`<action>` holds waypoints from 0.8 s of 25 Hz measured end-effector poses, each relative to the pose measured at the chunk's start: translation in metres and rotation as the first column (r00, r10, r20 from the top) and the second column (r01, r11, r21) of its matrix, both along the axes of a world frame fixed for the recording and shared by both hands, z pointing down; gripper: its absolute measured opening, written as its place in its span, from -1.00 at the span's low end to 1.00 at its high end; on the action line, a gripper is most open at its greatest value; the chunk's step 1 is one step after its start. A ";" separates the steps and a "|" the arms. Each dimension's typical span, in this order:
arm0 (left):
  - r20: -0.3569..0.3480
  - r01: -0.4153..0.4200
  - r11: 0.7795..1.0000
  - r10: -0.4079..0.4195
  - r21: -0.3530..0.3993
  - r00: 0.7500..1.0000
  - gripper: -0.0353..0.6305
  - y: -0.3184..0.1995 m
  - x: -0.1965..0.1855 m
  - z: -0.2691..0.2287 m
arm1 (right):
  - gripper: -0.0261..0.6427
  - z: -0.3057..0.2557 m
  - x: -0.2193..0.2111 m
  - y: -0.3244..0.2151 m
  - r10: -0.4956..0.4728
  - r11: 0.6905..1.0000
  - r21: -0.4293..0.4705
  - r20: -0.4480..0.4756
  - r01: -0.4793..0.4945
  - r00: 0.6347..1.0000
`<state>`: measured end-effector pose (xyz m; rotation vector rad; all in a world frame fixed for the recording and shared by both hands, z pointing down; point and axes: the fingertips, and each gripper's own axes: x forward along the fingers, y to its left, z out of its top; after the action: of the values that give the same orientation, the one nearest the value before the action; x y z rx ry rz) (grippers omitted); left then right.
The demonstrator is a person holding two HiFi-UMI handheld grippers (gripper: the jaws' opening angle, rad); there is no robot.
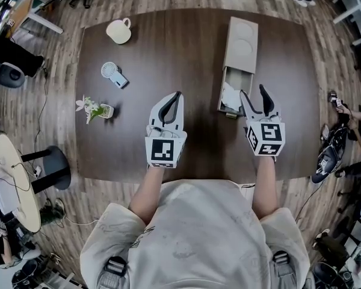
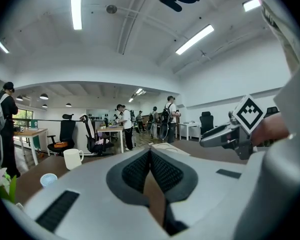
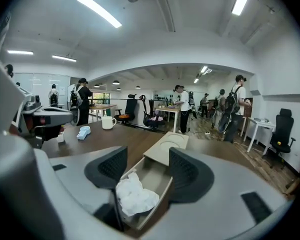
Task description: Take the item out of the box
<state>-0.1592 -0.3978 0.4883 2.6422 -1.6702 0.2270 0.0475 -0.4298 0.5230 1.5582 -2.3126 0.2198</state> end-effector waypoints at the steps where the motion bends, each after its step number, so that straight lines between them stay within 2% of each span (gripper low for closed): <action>1: 0.001 -0.003 1.000 0.003 -0.011 1.000 -0.89 0.002 0.002 0.004 | -0.14 0.005 0.000 -0.001 -0.004 1.000 -0.017 -0.003 0.004 1.000; 8: 0.010 -0.013 0.997 0.014 -0.079 1.000 -0.89 0.011 0.009 0.034 | -0.17 0.048 -0.010 -0.005 -0.110 0.982 -0.158 -0.064 0.099 0.992; 15: 0.014 0.003 0.991 -0.001 -0.131 1.000 -0.89 0.016 0.003 0.053 | -0.20 0.084 -0.024 -0.004 -0.233 0.942 -0.280 -0.146 0.186 0.962; 20: 0.022 0.015 0.988 -0.012 -0.152 1.000 -0.89 0.017 -0.005 0.063 | -0.29 0.108 -0.029 -0.004 -0.320 0.897 -0.382 -0.207 0.225 0.924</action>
<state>-0.1642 -0.3807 0.5513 2.5254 -1.6061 0.3673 0.0182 -0.4335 0.6310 1.0052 -2.1077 0.3120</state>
